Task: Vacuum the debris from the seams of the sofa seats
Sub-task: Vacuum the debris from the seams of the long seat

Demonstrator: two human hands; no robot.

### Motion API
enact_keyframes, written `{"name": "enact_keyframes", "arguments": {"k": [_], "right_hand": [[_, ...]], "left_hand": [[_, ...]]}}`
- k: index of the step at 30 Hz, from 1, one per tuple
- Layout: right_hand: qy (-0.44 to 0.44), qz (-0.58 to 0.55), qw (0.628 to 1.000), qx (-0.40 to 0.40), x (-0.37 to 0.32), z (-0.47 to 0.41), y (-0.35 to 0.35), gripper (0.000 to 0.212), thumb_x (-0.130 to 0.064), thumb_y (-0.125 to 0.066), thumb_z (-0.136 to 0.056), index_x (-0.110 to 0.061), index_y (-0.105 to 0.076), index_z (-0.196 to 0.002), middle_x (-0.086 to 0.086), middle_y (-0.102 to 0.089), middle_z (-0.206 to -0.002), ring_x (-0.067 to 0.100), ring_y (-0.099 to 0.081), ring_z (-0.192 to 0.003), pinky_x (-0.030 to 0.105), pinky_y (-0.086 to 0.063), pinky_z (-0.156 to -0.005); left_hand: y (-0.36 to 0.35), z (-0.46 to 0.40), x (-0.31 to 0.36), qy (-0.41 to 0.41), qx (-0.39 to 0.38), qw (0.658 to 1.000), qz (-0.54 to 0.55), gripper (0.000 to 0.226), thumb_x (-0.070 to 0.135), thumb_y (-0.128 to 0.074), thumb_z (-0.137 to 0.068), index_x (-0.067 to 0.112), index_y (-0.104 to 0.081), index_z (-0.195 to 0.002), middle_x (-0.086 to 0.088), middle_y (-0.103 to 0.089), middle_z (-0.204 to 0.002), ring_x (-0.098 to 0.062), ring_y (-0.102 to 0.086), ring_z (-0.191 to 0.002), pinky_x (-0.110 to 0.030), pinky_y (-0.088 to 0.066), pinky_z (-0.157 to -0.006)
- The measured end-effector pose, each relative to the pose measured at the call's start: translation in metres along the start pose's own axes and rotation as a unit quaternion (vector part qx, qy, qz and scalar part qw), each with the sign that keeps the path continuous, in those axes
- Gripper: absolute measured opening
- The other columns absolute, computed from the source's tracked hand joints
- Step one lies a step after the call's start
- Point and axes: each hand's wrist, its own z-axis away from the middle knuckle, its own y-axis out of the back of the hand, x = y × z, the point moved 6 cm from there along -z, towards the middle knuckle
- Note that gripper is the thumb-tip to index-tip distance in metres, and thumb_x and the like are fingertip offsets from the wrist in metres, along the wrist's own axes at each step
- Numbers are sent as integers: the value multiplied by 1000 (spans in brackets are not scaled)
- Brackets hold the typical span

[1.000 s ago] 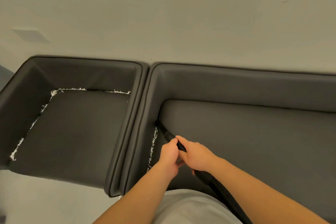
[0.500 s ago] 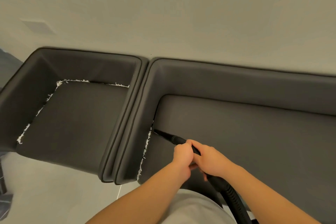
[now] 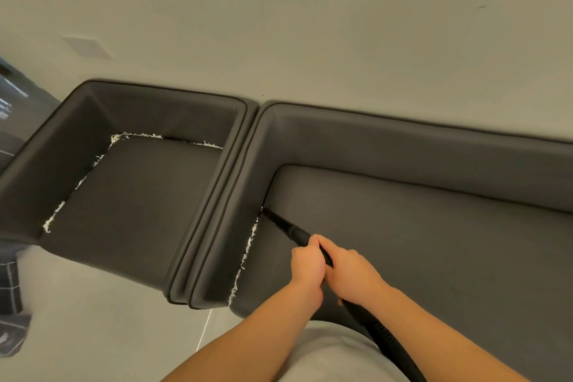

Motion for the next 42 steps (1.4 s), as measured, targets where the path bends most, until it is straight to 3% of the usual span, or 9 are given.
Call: {"name": "enact_keyframes", "arguments": {"k": [7, 11, 16, 21, 24, 29, 34, 37, 42], "right_hand": [[-32, -45, 998, -17, 2, -25, -6, 56, -37, -48, -100, -44, -25, -151, -3, -68, -93, 21, -73, -72, 41, -63, -72], [-87, -104, 991, -14, 22, -22, -3, 27, -40, -51, -102, -26, -49, -125, 3, -72, -90, 18, -72, -64, 31, -59, -62], [-100, -127, 987, 19, 23, -30, -7, 10, -30, -49, -104, -20, -52, -107, 6, -72, -79, 13, -66, -50, 26, -54, -50], [-110, -130, 985, 1, 7, -48, -1, 14, -32, -49, -104, -19, -52, -104, 7, -71, -80, 15, -66, -53, 29, -58, -54], [-113, -127, 985, 2, -8, -61, 14, 19, -35, -48, -104, -17, -52, -104, 9, -71, -81, 23, -70, -62, 42, -63, -67], [-125, -137, 983, 11, -31, -85, 36, 23, -35, -47, -102, -13, -53, -103, 10, -69, -75, 28, -71, -59, 48, -64, -68], [-76, 25, 997, 0, -8, -83, 25, 34, -54, -46, -100, -20, -50, -106, 2, -67, -84, 21, -68, -65, 38, -59, -66], [-71, 60, 996, -5, 8, -72, -5, 39, -60, -45, -98, -22, -49, -107, 0, -66, -89, 22, -66, -77, 41, -56, -72], [-69, 20, 997, 0, 4, -67, -19, 39, -61, -46, -97, -22, -50, -104, 0, -66, -88, 23, -66, -77, 40, -55, -73]], "left_hand": [[8, -28, 14, -23, 27, 999, -8, 28, 32, -50, -105, 7, -52, -117, -13, -65, -106, -26, -64, -98, -40, -52, -84], [-2, -33, 15, -38, 29, 998, -38, 31, 36, -51, -104, 7, -50, -115, -9, -63, -103, -25, -61, -98, -38, -50, -89], [-9, -41, 21, -44, 56, 994, -79, 39, 39, -51, -103, 5, -48, -121, -7, -60, -98, -26, -61, -93, -39, -51, -88], [1, -57, 36, -48, 35, 994, -92, 37, 42, -52, -103, 8, -49, -117, -10, -65, -109, -24, -62, -98, -38, -50, -88], [5, -65, 57, -56, 37, 995, -77, 44, 42, -56, -101, 3, -52, -122, -13, -66, -115, -28, -64, -103, -39, -53, -88], [5, -76, 98, -47, 5, 998, -41, 45, 41, -60, -99, 4, -55, -123, -13, -66, -112, -27, -64, -89, -30, -52, -58], [8, -77, 72, 19, -47, 995, -86, 26, 41, -56, -101, 15, -55, -105, -13, -70, -115, -32, -69, -105, -51, -59, -91], [22, -75, 46, 56, -48, 994, -85, 18, 35, -56, -103, 17, -50, -103, -13, -69, -111, -31, -69, -105, -53, -58, -93], [31, -67, 42, 73, -61, 995, -36, 28, 26, -53, -104, 9, -52, -127, -16, -68, -111, -30, -68, -95, -44, -57, -68]]}}
